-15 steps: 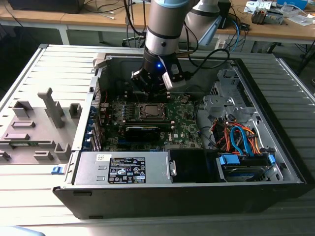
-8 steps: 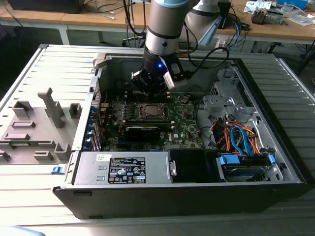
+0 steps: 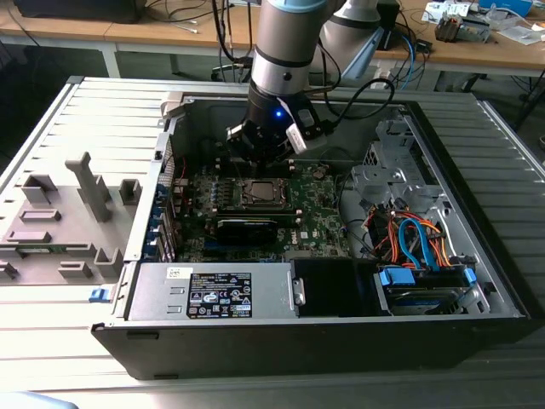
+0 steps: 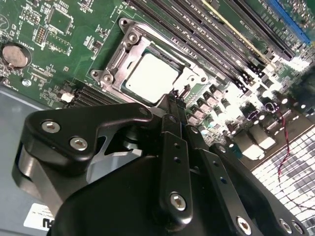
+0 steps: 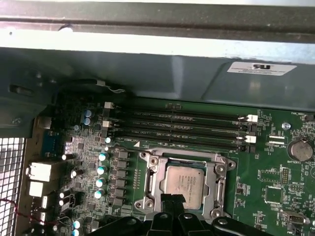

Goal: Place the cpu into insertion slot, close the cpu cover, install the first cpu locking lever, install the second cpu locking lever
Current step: 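Install the first cpu locking lever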

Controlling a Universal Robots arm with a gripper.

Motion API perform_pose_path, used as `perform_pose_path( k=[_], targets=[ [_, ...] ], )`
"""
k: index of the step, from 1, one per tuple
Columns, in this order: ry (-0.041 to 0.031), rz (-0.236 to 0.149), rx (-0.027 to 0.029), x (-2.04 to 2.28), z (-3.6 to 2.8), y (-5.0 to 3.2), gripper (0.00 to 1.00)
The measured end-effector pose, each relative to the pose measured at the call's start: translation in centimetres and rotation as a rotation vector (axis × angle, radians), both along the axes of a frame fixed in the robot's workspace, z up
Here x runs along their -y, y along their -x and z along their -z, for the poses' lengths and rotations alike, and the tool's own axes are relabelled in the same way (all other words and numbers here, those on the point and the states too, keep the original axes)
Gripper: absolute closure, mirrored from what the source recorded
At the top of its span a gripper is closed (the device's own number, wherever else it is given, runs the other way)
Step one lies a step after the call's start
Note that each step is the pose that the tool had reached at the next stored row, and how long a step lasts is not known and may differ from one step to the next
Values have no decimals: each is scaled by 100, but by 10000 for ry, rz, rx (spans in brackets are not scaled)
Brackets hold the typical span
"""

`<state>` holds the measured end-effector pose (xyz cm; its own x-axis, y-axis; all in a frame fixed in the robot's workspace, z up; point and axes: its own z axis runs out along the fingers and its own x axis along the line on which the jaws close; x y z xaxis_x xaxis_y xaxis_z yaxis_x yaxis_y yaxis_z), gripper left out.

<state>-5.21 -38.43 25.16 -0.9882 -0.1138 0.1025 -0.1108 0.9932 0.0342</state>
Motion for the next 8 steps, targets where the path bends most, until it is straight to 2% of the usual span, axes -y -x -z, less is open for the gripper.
perform_pose_path(
  k=[4,5,6,8],
  targets=[
    [1,-2,2,0,0,0,89],
    [5,1,82,-1,1,1,89],
    [12,0,208,-1,2,0,89],
    [24,-1,593,0,7,0,89]
  ],
)
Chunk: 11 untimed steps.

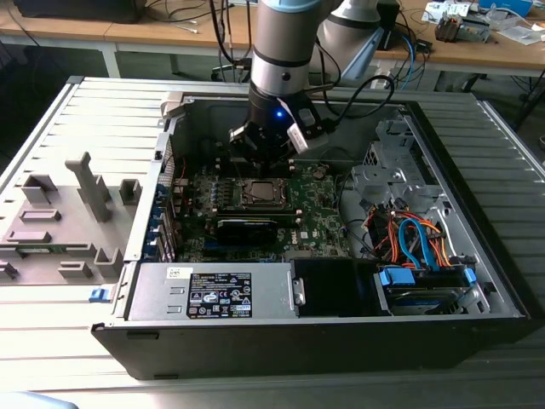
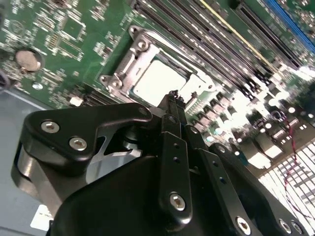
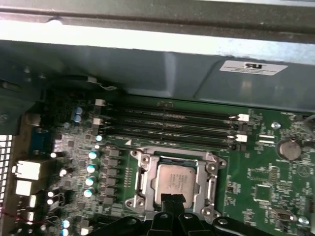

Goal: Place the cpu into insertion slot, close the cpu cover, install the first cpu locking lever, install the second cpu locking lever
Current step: 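Install the first cpu locking lever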

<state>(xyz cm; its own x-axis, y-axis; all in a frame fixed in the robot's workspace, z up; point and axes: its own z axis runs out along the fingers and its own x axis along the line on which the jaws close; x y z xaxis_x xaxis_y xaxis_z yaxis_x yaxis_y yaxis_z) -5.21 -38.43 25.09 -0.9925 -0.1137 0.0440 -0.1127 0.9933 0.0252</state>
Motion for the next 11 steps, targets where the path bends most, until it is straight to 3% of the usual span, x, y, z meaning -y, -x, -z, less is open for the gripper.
perform_pose_path(
  k=[2,6,11],
  targets=[
    [2,0,176,0,3,0,89],
    [2,-1,242,0,2,0,89],
    [5,177,243,0,2,19,89]
  ],
)
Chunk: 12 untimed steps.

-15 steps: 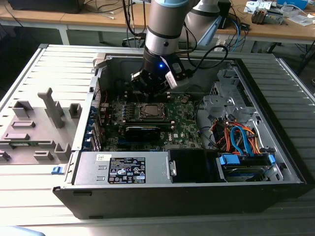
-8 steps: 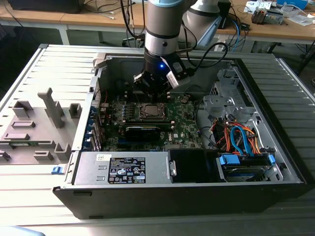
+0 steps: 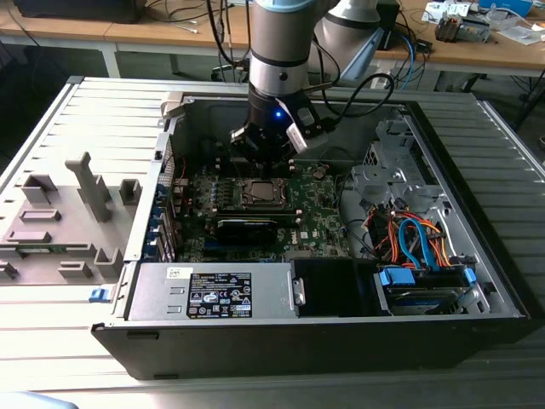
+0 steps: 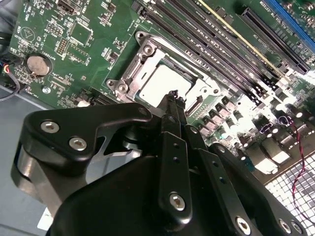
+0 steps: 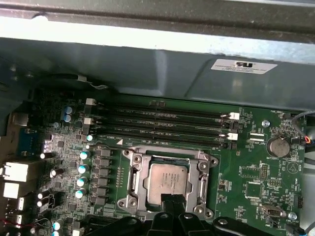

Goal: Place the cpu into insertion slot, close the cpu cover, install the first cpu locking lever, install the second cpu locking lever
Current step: 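Install the first cpu locking lever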

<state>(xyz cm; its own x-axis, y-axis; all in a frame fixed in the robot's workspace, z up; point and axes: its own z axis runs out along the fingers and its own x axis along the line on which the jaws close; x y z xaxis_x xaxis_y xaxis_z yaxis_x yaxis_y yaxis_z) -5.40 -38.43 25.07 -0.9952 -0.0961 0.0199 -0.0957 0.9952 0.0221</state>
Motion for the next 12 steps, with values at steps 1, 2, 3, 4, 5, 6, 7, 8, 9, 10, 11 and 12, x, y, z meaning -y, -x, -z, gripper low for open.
perform_pose_path(
  k=[1,2,3,4,5,6,7,8,9,10,11,12],
  targets=[
    [1,50,0,0,0,11,89],
    [0,66,2,0,0,26,89],
    [0,76,3,0,0,41,89],
    [0,88,5,0,0,61,89],
    [1,97,6,0,0,76,89],
    [0,108,7,0,0,96,89],
    [0,116,9,0,0,113,89],
    [0,125,10,0,0,138,89],
    [0,130,12,0,0,158,89],
    [1,135,13,0,0,186,89],
    [0,140,15,0,0,208,89],
    [1,149,22,0,0,248,89]
  ],
)
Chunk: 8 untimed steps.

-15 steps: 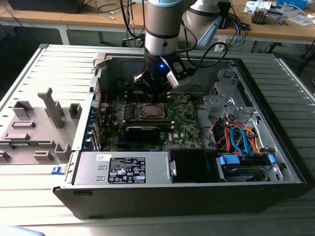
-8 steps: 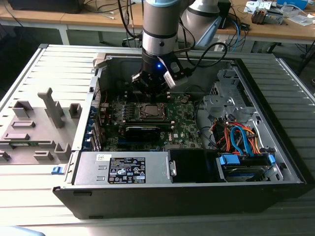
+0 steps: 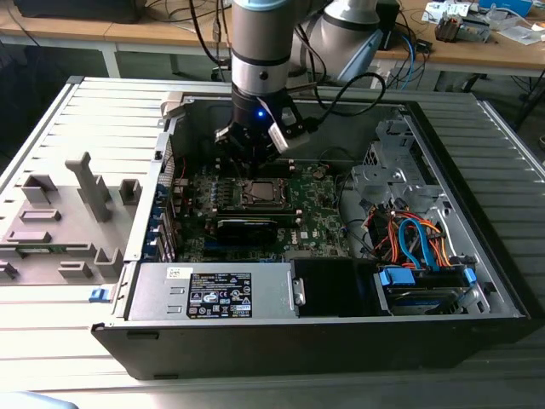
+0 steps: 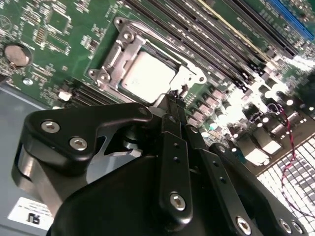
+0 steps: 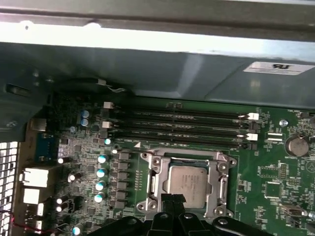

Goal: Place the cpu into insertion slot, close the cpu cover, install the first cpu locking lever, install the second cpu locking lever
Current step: 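Install the first cpu locking lever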

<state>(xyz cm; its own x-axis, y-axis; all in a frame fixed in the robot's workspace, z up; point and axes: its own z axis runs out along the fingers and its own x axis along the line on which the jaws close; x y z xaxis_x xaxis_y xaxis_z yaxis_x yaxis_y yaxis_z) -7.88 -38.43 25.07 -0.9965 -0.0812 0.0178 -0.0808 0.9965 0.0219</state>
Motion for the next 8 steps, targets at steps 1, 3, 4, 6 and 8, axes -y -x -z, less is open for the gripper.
perform_pose_path(
  k=[1,3,4,6,8],
  targets=[
    [1,5,7,0,-4,18,89],
    [-1,11,15,0,-21,31,89],
    [-1,12,17,0,-32,34,89],
    [0,19,23,0,-64,46,89],
    [0,30,39,-2,-88,77,89]
  ],
)
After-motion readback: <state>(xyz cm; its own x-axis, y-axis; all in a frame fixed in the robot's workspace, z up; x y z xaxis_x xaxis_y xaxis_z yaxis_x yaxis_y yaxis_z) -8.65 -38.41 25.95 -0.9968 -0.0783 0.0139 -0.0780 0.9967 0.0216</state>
